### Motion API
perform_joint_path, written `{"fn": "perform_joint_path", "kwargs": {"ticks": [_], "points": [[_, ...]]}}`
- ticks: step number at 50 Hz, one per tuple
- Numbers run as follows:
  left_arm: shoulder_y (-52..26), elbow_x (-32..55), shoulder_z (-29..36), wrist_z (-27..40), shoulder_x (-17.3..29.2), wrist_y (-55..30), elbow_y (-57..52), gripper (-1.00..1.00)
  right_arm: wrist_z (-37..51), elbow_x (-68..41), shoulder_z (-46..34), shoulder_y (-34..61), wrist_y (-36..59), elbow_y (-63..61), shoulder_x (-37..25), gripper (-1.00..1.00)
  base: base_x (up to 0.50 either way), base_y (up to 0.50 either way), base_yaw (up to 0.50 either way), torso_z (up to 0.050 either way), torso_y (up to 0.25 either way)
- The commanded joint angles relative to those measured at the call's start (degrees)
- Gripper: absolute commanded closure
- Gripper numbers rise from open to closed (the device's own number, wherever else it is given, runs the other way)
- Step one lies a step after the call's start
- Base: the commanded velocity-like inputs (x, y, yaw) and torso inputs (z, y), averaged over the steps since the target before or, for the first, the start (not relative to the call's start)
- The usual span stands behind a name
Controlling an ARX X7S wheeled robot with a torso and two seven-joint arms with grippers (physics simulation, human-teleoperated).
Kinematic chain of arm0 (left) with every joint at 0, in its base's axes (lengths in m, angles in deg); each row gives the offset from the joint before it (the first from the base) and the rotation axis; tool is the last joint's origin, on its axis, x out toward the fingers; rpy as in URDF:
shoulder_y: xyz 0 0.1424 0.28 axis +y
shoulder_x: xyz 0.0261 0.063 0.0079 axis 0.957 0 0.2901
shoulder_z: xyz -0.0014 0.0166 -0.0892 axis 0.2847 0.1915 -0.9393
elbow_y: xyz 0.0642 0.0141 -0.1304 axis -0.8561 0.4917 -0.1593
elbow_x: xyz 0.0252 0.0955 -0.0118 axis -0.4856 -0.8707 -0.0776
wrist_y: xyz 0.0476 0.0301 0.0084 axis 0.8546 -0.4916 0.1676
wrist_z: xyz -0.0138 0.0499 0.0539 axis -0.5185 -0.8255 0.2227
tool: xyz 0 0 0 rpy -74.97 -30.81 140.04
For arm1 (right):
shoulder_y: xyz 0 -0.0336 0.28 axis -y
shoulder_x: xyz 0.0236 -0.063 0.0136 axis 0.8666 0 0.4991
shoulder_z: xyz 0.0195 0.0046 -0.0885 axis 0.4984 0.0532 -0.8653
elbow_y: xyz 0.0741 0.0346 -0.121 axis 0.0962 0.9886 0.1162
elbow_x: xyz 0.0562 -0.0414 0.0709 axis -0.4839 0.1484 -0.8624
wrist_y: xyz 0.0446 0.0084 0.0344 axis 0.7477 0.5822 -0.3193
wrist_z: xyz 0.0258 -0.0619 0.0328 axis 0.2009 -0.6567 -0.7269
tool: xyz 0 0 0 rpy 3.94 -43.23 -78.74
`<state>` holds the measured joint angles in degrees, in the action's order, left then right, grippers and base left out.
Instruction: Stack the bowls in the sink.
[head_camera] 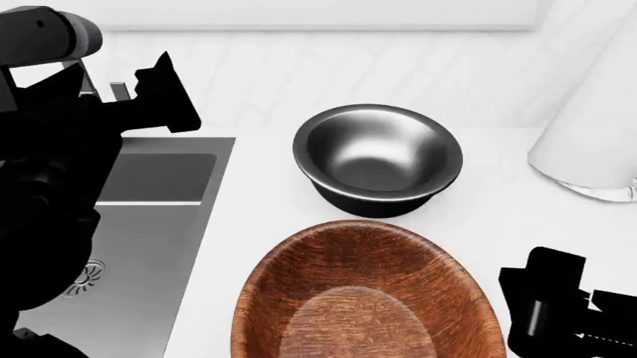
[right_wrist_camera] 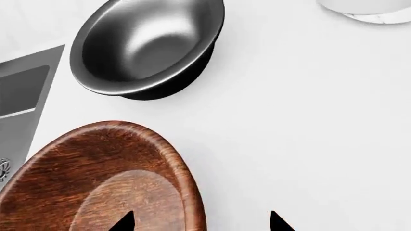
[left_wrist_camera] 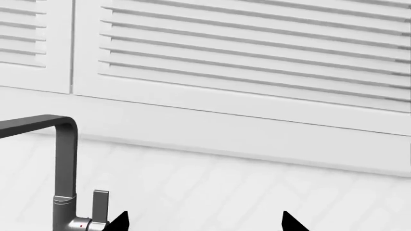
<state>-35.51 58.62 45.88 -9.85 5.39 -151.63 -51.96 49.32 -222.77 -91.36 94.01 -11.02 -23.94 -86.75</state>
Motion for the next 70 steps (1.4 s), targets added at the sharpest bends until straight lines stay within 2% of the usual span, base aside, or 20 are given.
{"fn": "perform_joint_path", "kwargs": {"ticks": [1,13,27,47,64,65,70], "points": [[0.1,0.7,0.3,0.5,0.3,0.5,0.1,-1.00,-5.5,4.8,-3.1,-4.9,-0.8,-0.8,-2.3,-1.00,0.00,0.00,0.00,0.000,0.000],[0.2,1.7,0.3,1.2,0.6,0.7,0.1,-1.00,-9.9,9.4,-6.2,-9.6,-4.1,-1.7,-0.7,-1.00,0.00,0.00,0.00,0.000,0.000],[0.5,2.4,0.7,1.8,1.1,1.3,0.1,-1.00,-13.3,13.5,-8.8,-13.7,-4.9,-1.8,-1.8,-1.00,0.00,0.00,0.00,0.000,0.000],[0.3,3.5,1.1,2.6,1.7,2.1,0.7,-1.00,-16.8,19.7,-12.9,-20.2,-9.5,-1.7,3.5,-1.00,0.00,0.00,0.00,0.000,0.000],[0.1,4.7,1.3,3.6,2.1,2.5,0.9,-1.00,-18.1,21.5,-13.7,-22.4,-10.6,-1.2,5.5,-1.00,0.00,0.00,0.00,0.000,0.000],[0.1,4.7,1.4,3.6,2.1,2.5,0.9,-1.00,-17.7,21.7,-13.5,-22.2,-10.6,-1.3,5.6,1.00,0.00,0.00,0.00,0.000,0.000],[0.3,5.0,1.5,3.8,2.3,2.7,0.8,-1.00,-16.8,21.2,-12.8,-21.6,-11.1,-1.6,5.6,1.00,0.00,0.00,0.00,0.000,0.000]]}}
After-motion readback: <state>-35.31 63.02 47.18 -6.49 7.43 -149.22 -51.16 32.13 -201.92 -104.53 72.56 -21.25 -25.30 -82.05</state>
